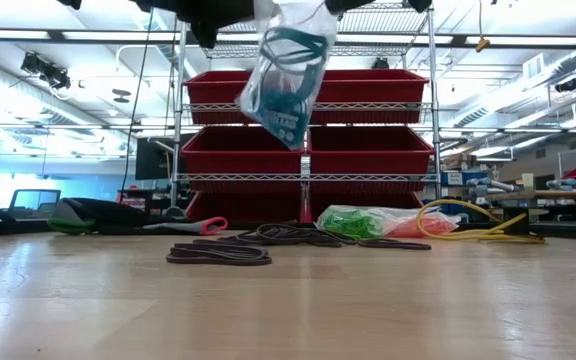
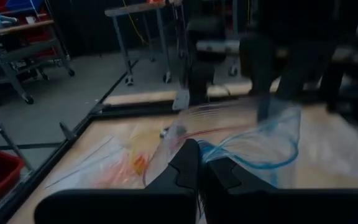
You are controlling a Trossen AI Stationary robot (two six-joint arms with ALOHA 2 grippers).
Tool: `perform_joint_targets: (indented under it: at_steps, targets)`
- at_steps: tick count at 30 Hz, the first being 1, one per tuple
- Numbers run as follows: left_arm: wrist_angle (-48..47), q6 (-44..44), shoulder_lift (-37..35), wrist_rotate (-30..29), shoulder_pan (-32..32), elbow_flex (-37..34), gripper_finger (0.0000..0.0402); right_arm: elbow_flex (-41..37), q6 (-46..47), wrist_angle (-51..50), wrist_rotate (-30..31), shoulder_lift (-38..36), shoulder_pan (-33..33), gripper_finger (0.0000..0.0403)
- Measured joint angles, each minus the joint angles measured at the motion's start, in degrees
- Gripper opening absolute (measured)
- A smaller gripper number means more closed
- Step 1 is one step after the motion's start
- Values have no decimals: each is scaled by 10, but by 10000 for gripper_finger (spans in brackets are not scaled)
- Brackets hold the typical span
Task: Sort rubber bands
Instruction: Close the transparent zip bag
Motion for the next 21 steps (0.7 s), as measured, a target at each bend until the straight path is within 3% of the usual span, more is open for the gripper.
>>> perform_joint_targets:
  at_steps: [5, 9, 11, 21]
  targets:
    - [-75, -4, 0, 16, 0, 0, 12, 0, 1, -9, -51, 0, 0, 0]
    - [-117, -1, 0, 116, 0, 0, 12, 0, -5, -3, -92, 0, -7, 0]
    - [-126, -6, 0, 140, -1, 0, 12, 0, -8, -3, -96, 0, -9, 0]
    - [-115, -35, 0, 136, 0, 0, 12, 0, -10, -3, -98, 0, -11, 0]
